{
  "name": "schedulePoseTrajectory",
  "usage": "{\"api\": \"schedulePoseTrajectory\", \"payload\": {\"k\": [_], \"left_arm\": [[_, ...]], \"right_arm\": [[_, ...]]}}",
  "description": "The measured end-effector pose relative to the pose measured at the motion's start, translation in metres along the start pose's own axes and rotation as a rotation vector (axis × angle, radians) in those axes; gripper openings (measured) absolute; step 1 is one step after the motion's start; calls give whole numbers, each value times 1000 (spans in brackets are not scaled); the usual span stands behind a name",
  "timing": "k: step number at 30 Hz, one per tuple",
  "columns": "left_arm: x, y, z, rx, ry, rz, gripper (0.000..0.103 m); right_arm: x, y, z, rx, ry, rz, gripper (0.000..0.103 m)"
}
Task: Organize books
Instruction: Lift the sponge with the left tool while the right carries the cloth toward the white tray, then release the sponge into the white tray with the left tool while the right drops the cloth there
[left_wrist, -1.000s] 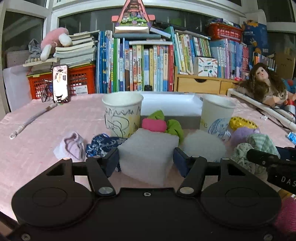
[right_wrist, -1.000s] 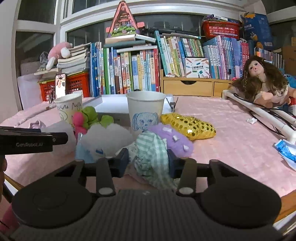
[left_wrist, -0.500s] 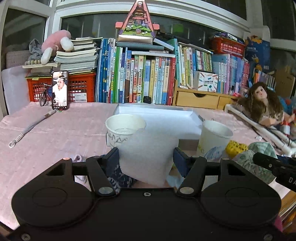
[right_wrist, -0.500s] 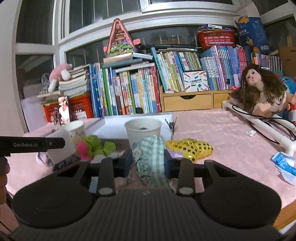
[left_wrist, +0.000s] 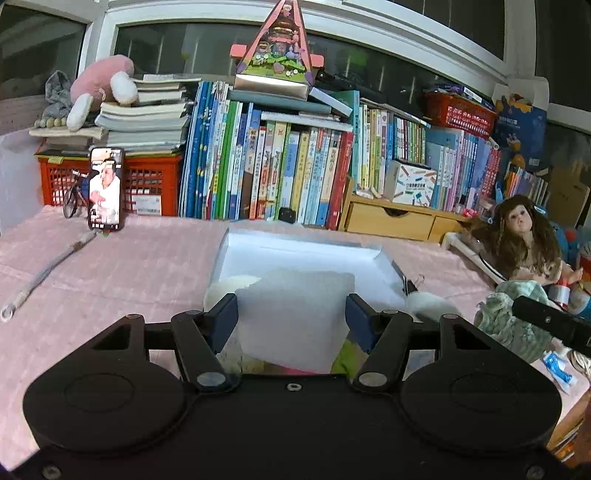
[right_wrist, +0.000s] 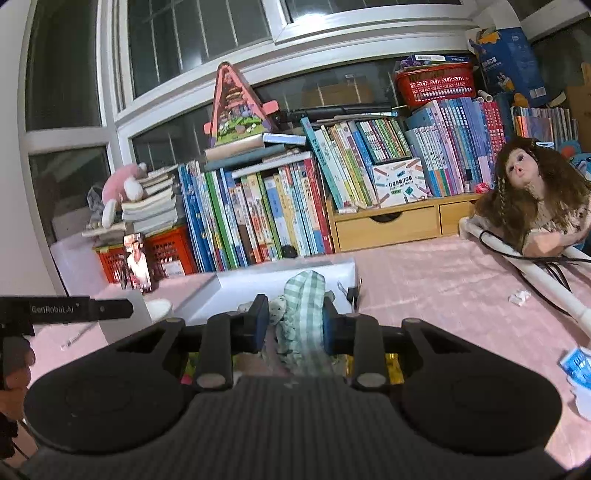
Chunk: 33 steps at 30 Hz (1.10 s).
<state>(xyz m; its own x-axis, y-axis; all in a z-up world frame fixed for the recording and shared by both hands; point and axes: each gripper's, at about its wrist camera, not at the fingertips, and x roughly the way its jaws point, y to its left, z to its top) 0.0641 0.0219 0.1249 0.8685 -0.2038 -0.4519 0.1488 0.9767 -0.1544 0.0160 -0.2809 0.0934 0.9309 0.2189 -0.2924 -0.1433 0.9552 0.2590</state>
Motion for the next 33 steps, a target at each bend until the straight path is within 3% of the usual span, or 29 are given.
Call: {"api": "schedulePoseTrajectory", "payload": {"k": [15,22,33], "left_arm": [[59,-21,67,74,31,36,61],[112,-29,82,49,146,41,61],[198,-26,77,-45,326,69,61]], "right_arm": [[53,-11,60,36,28,37,32],[106,-13,77,37,112,24,32],[194,-22,67,136,304,29,32]]}}
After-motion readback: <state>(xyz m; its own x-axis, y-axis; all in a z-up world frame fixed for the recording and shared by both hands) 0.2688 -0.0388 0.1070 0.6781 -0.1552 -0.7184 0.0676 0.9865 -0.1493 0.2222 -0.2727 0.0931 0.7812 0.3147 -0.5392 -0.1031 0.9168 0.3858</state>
